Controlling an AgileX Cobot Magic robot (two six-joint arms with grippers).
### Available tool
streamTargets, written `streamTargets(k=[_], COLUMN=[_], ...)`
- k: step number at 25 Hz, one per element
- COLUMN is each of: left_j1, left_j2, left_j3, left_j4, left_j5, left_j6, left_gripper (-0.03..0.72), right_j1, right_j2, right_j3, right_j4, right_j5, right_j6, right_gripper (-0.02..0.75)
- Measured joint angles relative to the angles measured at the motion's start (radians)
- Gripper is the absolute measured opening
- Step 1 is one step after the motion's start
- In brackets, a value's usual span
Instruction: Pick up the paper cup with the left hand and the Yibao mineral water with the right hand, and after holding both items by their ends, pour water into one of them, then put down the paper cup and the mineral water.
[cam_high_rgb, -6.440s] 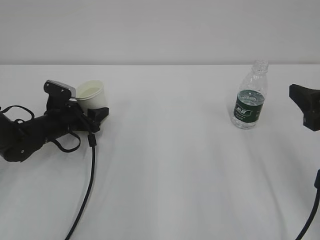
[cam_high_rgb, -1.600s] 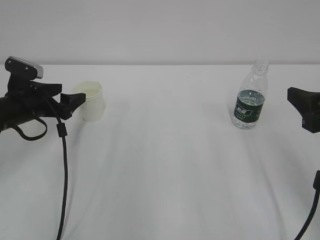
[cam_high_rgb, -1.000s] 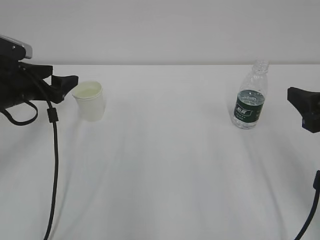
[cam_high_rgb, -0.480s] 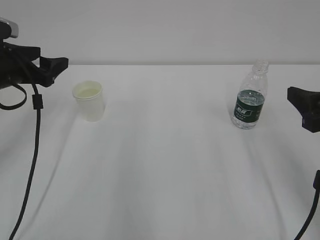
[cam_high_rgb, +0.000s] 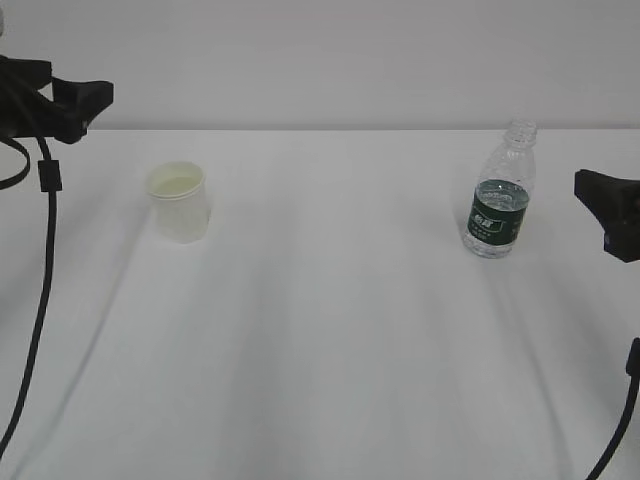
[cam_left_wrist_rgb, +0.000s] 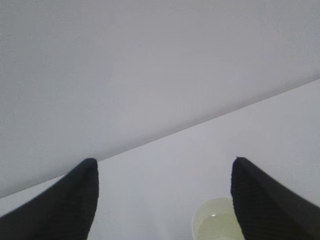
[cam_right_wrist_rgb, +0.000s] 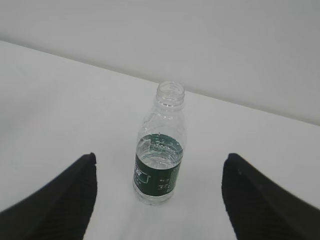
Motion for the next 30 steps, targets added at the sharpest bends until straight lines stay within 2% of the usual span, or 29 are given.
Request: streamTargets(k=[15, 30], left_j1=[0.000, 0.000], left_j2=[-0.149, -0.281], left_j3=[0.006, 0.006], left_j4=[-0.049, -0.088], left_j5=[0.136, 0.262], left_j6=[-0.008, -0.053], left_gripper=[0.590, 0.578], right_j1=[0.000, 0.000], right_j2=[-0.088, -0.255], right_j3=[0.000, 0.001], right_j4=[0.000, 0.005], right_j5=[0.002, 0.156], right_j6=[0.017, 0.017], right_gripper=[0.589, 0.589])
